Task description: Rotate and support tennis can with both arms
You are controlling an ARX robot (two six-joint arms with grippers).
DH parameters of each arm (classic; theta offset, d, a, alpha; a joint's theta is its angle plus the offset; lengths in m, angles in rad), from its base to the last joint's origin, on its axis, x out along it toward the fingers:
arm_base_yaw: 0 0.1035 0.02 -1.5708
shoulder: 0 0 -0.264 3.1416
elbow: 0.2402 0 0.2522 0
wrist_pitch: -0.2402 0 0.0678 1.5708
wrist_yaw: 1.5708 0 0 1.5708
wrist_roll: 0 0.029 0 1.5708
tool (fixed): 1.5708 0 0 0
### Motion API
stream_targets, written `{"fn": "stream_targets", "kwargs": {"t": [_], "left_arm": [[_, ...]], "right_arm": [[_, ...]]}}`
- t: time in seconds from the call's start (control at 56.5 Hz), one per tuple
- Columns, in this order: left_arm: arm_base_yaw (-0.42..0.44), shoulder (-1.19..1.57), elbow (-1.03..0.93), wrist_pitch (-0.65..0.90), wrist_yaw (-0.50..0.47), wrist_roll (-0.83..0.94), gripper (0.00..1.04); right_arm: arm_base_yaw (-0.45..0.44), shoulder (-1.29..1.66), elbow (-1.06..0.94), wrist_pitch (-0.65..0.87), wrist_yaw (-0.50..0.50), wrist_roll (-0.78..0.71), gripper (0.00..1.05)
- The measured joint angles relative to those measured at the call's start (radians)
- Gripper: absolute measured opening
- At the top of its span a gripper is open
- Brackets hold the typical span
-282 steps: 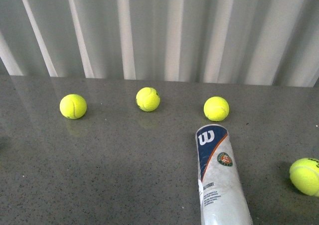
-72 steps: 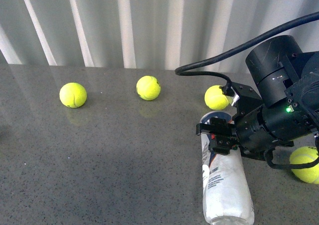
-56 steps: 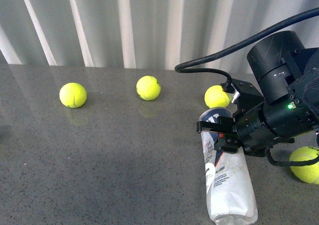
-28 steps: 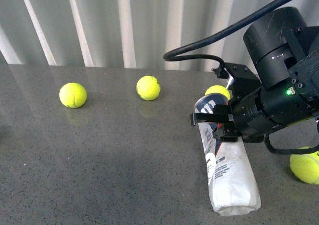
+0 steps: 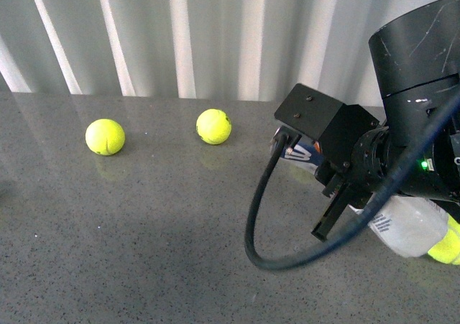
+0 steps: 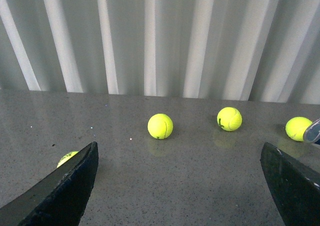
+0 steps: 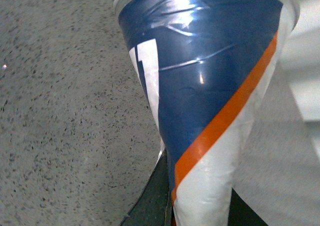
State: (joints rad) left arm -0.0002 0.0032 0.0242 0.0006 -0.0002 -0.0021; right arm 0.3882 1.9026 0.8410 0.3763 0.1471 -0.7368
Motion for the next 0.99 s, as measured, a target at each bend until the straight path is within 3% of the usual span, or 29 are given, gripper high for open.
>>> {"fn": "stream_targets", "kwargs": {"t": [0.142,0.301,0.478,0.991], "left_arm": [[0.000,0.000,0.000,0.000,0.000,0.000,0.98],[0.000,0.000,0.000,0.000,0.000,0.000,0.98],[0.000,0.000,0.000,0.000,0.000,0.000,0.98],[0.000,0.000,0.000,0.000,0.000,0.000,0.98]], "right_arm": [[0.022,0.003,-0.003,0.064,-0.065,-0.226,0.06],[0.061,0.047,0.052,0.092,-0.125,-0.299,0.06],[0.111,0.130,0.158,0.056,-0.195,-0.299,0.06],[0.251,0.393,0.466,-0.125,-0.257,-0.218,0.06]]}}
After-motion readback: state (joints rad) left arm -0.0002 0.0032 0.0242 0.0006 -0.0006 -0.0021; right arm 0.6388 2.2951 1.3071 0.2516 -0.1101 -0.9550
